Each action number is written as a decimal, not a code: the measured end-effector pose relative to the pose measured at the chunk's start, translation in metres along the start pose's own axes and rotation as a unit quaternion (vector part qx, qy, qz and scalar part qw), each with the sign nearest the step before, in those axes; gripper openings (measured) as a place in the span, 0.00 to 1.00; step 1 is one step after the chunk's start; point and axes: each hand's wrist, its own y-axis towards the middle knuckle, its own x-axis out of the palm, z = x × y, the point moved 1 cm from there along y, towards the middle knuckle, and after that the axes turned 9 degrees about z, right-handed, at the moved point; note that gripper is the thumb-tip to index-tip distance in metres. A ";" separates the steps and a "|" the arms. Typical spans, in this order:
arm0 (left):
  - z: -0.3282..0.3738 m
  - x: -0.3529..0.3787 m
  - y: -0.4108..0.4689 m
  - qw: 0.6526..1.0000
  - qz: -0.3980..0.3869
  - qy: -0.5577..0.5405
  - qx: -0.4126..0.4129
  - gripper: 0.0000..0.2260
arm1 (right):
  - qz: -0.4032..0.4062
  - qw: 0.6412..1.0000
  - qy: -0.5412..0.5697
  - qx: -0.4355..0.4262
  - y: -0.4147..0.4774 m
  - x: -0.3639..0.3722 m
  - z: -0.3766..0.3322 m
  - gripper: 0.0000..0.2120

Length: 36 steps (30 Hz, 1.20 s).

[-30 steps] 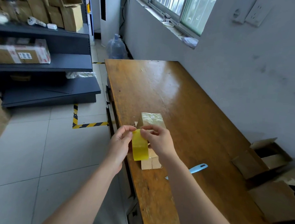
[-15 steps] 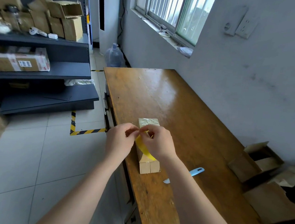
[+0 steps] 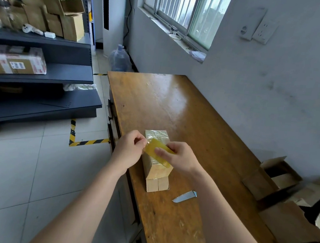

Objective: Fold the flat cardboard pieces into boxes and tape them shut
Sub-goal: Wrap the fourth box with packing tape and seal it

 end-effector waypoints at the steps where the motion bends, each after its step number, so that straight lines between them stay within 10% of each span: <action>1: -0.002 0.001 0.001 1.000 -0.004 0.007 -0.005 0.08 | 0.010 1.000 -0.006 -0.009 0.004 -0.002 0.001 0.18; 8: -0.003 0.011 0.001 0.998 0.017 -0.039 -0.052 0.07 | 0.108 0.951 -0.285 -0.060 0.028 -0.014 0.002 0.28; 15: -0.016 0.020 -0.003 0.980 0.029 -0.140 -0.138 0.07 | 0.133 0.985 -0.106 -0.012 0.037 -0.018 0.018 0.25; 36: -0.072 0.065 -0.016 0.910 0.024 -0.223 -0.349 0.04 | 0.056 0.861 -0.490 -0.123 0.053 0.024 -0.002 0.16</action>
